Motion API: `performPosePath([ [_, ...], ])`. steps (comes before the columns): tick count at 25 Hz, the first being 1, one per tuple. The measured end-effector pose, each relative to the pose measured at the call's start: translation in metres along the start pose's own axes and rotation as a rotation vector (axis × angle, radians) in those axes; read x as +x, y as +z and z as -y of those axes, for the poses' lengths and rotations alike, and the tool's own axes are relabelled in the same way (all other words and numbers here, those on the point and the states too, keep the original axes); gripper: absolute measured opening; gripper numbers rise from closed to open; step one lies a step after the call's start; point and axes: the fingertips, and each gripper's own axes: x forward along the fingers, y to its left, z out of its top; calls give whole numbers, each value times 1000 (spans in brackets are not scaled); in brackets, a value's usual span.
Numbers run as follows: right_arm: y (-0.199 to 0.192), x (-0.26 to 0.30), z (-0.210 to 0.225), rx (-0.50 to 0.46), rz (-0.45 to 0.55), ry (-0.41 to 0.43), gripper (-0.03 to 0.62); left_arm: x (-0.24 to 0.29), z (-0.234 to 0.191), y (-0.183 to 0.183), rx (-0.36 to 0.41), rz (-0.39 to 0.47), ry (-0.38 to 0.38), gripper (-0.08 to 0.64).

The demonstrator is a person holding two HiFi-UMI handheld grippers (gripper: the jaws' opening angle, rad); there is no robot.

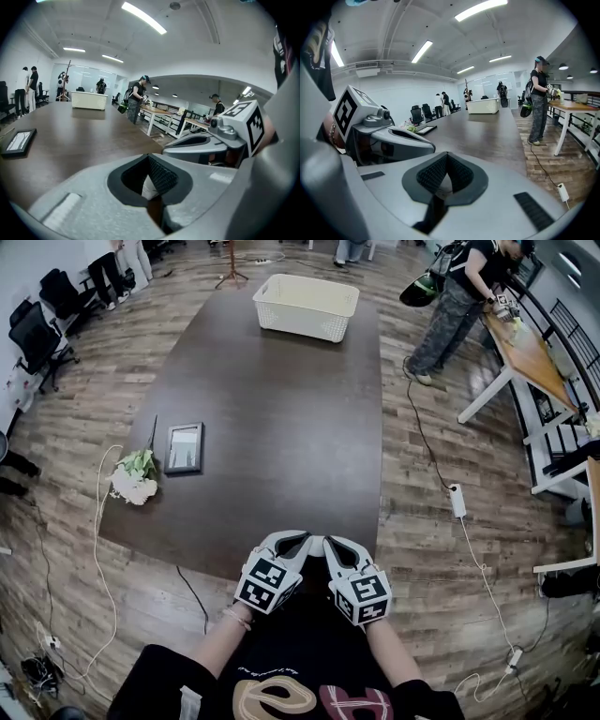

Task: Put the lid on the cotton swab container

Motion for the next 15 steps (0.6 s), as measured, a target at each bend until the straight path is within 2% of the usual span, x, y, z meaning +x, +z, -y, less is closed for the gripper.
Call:
performPosePath([
  [4,-1,0,1,11,4,-9,8,1,-1,0,-50,1,-9,6],
  [8,-2,0,2,21,8,-27,8,2,0,-3,19,0,1,6],
  [10,-2,0,2,26,5,-29,8,2,0,-4,13,3,-1,6],
  [15,-5,3,2,116,-54,15,8,-1,1,-4,1,-34,1,6],
])
